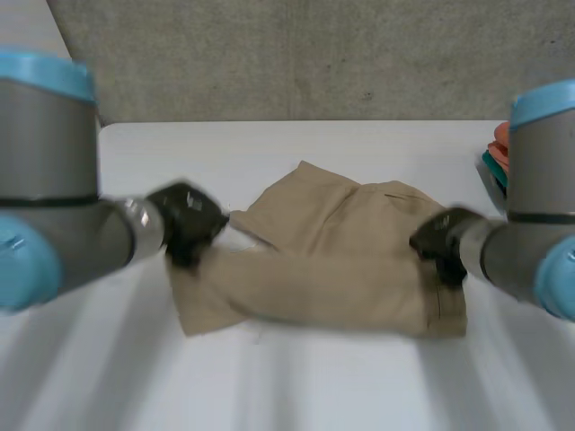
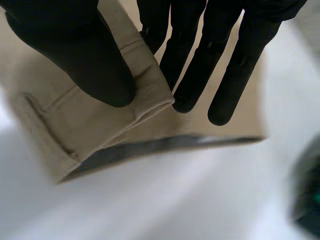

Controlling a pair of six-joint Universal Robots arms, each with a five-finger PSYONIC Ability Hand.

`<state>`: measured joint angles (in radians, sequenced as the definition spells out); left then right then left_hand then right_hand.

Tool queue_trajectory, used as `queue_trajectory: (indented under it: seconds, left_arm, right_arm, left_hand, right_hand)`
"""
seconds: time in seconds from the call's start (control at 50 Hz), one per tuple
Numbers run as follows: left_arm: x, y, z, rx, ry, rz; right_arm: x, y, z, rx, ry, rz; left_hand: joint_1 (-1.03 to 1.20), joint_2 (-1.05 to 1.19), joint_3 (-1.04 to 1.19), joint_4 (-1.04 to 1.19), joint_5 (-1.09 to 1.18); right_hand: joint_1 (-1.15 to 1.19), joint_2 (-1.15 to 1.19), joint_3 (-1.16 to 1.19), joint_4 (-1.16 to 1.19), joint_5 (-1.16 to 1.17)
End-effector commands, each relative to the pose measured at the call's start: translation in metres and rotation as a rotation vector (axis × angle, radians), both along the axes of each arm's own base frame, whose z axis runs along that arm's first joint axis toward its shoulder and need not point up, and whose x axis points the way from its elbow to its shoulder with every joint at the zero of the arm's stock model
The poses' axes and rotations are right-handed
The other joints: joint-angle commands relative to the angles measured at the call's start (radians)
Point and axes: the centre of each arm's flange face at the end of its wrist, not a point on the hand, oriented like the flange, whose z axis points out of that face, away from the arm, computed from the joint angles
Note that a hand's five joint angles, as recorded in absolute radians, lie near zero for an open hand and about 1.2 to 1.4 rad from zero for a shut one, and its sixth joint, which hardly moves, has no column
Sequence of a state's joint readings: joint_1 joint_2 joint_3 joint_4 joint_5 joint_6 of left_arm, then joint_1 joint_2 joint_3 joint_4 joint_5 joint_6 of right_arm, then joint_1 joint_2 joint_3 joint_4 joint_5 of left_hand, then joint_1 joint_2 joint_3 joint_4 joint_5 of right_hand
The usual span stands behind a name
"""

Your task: Fold the laundry.

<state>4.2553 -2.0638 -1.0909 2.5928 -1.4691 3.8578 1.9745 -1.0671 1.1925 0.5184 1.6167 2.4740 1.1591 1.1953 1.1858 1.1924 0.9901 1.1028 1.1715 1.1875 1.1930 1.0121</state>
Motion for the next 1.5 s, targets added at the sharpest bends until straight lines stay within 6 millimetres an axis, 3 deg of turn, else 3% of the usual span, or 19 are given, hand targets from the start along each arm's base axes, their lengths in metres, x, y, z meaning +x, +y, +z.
queue_trajectory:
  seconds: [0.02, 0.06, 0.12, 0.22, 0.3, 0.44, 0.52, 0.56, 0.64, 0.72, 0.78, 0.86, 0.94, 1.04, 1.16, 1.26, 1.34, 1.44, 1.5]
  left_arm:
    - [-0.028, -0.051, 0.105, -0.376, 0.39, 0.065]
    - [-0.026, -0.054, 0.167, -0.581, 0.615, 0.08]
    - [-0.018, -0.054, 0.206, -0.746, 0.755, 0.113]
    - [-0.012, -0.051, 0.222, -0.848, 0.759, 0.136]
    - [-0.013, -0.052, 0.202, -0.783, 0.697, 0.144]
    - [-0.003, -0.058, 0.127, -0.526, 0.559, 0.212]
    - [-0.001, -0.051, 0.068, -0.356, 0.464, 0.234]
    - [-0.002, -0.045, 0.036, -0.281, 0.419, 0.233]
    - [-0.005, -0.034, -0.022, -0.158, 0.353, 0.212]
    - [-0.002, -0.019, -0.049, -0.071, 0.297, 0.2]
    - [0.001, -0.007, -0.052, -0.035, 0.269, 0.195]
    - [0.008, 0.018, -0.042, 0.028, 0.23, 0.177]
    - [0.016, 0.056, -0.03, 0.116, 0.159, 0.132]
    - [0.028, 0.12, -0.041, 0.319, -0.097, -0.007]
    - [0.031, 0.143, -0.047, 0.38, -0.23, -0.113]
    - [0.009, 0.112, -0.043, 0.229, -0.18, -0.11]
    - [-0.018, 0.055, -0.028, 0.001, -0.057, -0.055]
    - [-0.063, -0.028, 0.004, -0.328, 0.189, -0.029]
    - [-0.08, -0.059, 0.013, -0.439, 0.284, -0.016]
  right_arm:
    - [0.02, -0.071, 0.089, -0.577, -0.258, -0.096]
    - [0.027, -0.089, 0.139, -0.877, -0.411, -0.08]
    - [0.032, -0.094, 0.186, -1.16, -0.544, -0.028]
    - [0.047, -0.09, 0.194, -1.226, -0.588, 0.073]
    - [0.055, -0.089, 0.179, -1.178, -0.58, 0.107]
    - [0.046, -0.102, 0.126, -1.026, -0.529, 0.07]
    - [0.042, -0.104, 0.066, -0.858, -0.473, 0.063]
    - [0.037, -0.098, 0.011, -0.707, -0.385, 0.048]
    - [0.025, -0.083, -0.045, -0.549, -0.274, 0.033]
    - [0.016, -0.06, -0.073, -0.433, -0.206, 0.039]
    - [0.011, -0.043, -0.078, -0.368, -0.164, 0.042]
    - [-0.001, -0.012, -0.061, -0.28, -0.086, 0.045]
    - [-0.018, 0.017, -0.036, -0.154, 0.006, 0.028]
    - [-0.045, 0.061, -0.025, 0.182, 0.15, 0.036]
    - [-0.06, 0.072, -0.023, 0.342, 0.211, 0.057]
    - [-0.058, 0.05, -0.026, 0.252, 0.164, 0.058]
    - [-0.053, 0.023, -0.019, 0.109, 0.077, -0.001]
    - [-0.046, -0.034, -0.012, -0.146, -0.097, -0.123]
    - [-0.044, -0.066, -0.014, -0.293, -0.138, -0.17]
  left_hand:
    - [0.237, 0.201, 0.21, 0.204, 0.232]
    - [0.237, 0.201, 0.21, 0.204, 0.232]
    - [0.237, 0.201, 0.21, 0.204, 0.232]
    - [0.237, 0.201, 0.21, 0.204, 0.232]
    - [0.237, 0.201, 0.21, 0.204, 0.232]
    - [0.237, 0.201, 0.21, 0.204, 0.232]
    - [0.237, 0.201, 0.21, 0.204, 0.232]
    - [0.237, 0.201, 0.21, 0.204, 0.232]
    - [0.237, 0.201, 0.21, 0.204, 0.232]
    - [0.237, 0.201, 0.21, 0.204, 0.232]
    - [0.237, 0.201, 0.21, 0.204, 0.232]
    - [0.237, 0.201, 0.21, 0.204, 0.232]
    - [0.237, 0.201, 0.21, 0.204, 0.232]
    - [0.237, 0.201, 0.21, 0.204, 0.232]
    - [0.237, 0.201, 0.21, 0.204, 0.232]
    - [0.237, 0.201, 0.21, 0.204, 0.232]
    - [0.237, 0.201, 0.21, 0.204, 0.232]
    - [0.237, 0.201, 0.21, 0.204, 0.232]
    - [0.237, 0.201, 0.21, 0.204, 0.232]
  right_hand:
    - [0.293, 0.225, 0.209, 0.203, 0.21]
    - [0.293, 0.225, 0.209, 0.203, 0.21]
    - [0.293, 0.225, 0.209, 0.203, 0.21]
    - [0.293, 0.225, 0.209, 0.203, 0.21]
    - [0.293, 0.225, 0.209, 0.203, 0.21]
    - [0.293, 0.225, 0.209, 0.203, 0.21]
    - [0.293, 0.225, 0.209, 0.203, 0.21]
    - [0.293, 0.225, 0.209, 0.203, 0.21]
    - [0.293, 0.225, 0.209, 0.203, 0.21]
    - [0.293, 0.225, 0.209, 0.203, 0.21]
    - [0.293, 0.225, 0.209, 0.203, 0.21]
    - [0.293, 0.225, 0.209, 0.203, 0.21]
    - [0.293, 0.225, 0.209, 0.203, 0.21]
    - [0.293, 0.225, 0.209, 0.203, 0.21]
    - [0.293, 0.225, 0.209, 0.203, 0.21]
    - [0.293, 0.225, 0.209, 0.203, 0.21]
    - [0.293, 0.225, 0.209, 0.203, 0.21]
    - [0.293, 0.225, 0.209, 0.203, 0.21]
    - [0.293, 0.225, 0.209, 0.203, 0.21]
